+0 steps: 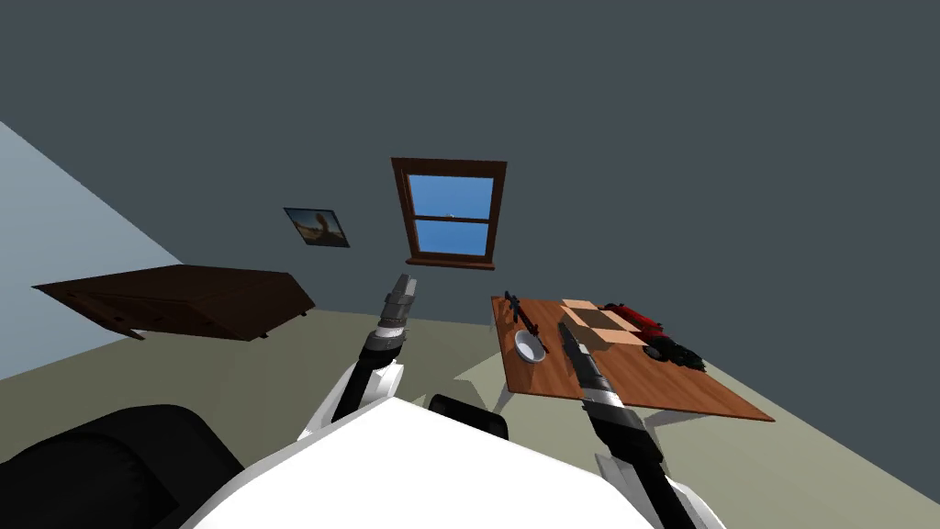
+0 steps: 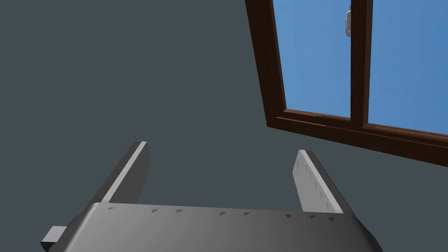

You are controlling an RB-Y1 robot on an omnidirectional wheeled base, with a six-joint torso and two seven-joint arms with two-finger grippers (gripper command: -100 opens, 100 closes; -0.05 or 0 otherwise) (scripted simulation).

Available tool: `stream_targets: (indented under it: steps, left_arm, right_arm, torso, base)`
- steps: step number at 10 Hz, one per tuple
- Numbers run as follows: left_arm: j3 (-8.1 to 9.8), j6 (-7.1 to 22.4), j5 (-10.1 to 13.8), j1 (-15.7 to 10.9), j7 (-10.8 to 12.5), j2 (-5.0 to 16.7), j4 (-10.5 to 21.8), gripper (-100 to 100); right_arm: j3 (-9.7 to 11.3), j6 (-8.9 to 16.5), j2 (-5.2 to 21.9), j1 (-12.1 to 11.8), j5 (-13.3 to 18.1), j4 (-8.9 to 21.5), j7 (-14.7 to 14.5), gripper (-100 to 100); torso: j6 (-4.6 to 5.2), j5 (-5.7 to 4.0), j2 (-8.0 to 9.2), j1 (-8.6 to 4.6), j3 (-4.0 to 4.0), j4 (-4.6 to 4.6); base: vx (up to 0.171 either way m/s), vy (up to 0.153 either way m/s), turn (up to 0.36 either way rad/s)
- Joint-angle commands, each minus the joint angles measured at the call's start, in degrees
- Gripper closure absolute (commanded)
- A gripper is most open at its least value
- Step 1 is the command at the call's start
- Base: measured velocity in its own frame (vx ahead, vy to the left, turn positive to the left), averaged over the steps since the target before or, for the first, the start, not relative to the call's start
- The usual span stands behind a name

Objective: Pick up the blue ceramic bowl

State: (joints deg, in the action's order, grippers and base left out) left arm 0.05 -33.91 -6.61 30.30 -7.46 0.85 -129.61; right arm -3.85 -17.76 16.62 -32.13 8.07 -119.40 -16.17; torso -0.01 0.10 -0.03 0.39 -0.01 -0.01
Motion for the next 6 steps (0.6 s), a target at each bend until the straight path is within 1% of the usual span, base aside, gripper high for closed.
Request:
stream_targets:
  steps: [1, 2, 3, 4, 5, 6]
  left_arm:
    - [0.0, 0.0, 0.0, 0.0, 0.0, 0.0, 0.0, 0]
    - [0.0, 0.0, 0.0, 0.0, 0.0, 0.0, 0.0, 0]
    - [0.01, 0.0, 0.0, 0.0, 0.0, 0.0, 0.0, 0]
    - [0.0, 0.0, 0.0, 0.0, 0.0, 0.0, 0.0, 0]
    - [0.01, 0.0, 0.0, 0.0, 0.0, 0.0, 0.0, 0]
    - [0.0, 0.0, 0.0, 0.0, 0.0, 0.0, 0.0, 0]
  right_arm:
    - [0.1, 1.0, 2.1, -0.5, 2.1, 2.9, -1.8, -100]
    - [0.1, 1.0, 2.1, -0.5, 2.1, 3.6, -1.8, -100]
    - [0.1, 1.4, 3.5, -1.2, 3.4, 5.4, -2.9, -100]
    - [0.1, 1.4, 3.5, -1.2, 3.4, 6.2, -2.9, -100]
    - [0.1, 1.7, 4.9, -1.8, 4.7, 8.4, -4.0, -100]
    - [0.1, 1.7, 4.9, -1.8, 4.7, 9.0, -4.0, -100]
  torso:
    - [0.0, 0.0, 0.0, 0.0, 0.0, 0.0]
    - [-0.03, 0.02, -0.07, 0.1, -0.04, -0.01]
    - [0.04, 0.01, 0.0, -0.02, 0.0, 0.0]
    - [0.0, -0.01, 0.03, -0.07, 0.02, 0.01]
    - [0.03, -0.02, 0.06, -0.09, 0.03, 0.01]
    - [0.01, -0.01, 0.05, -0.04, 0.03, 0.01]
  base:
    - [0.046, 0.146, 0.361]
    - [0.025, 0.095, 0.103]
    - [0.018, 0.089, 0.2]
    - [0.014, 0.084, 0.106]
    - [0.027, 0.103, 0.204]
    - [0.02, 0.079, 0.105]
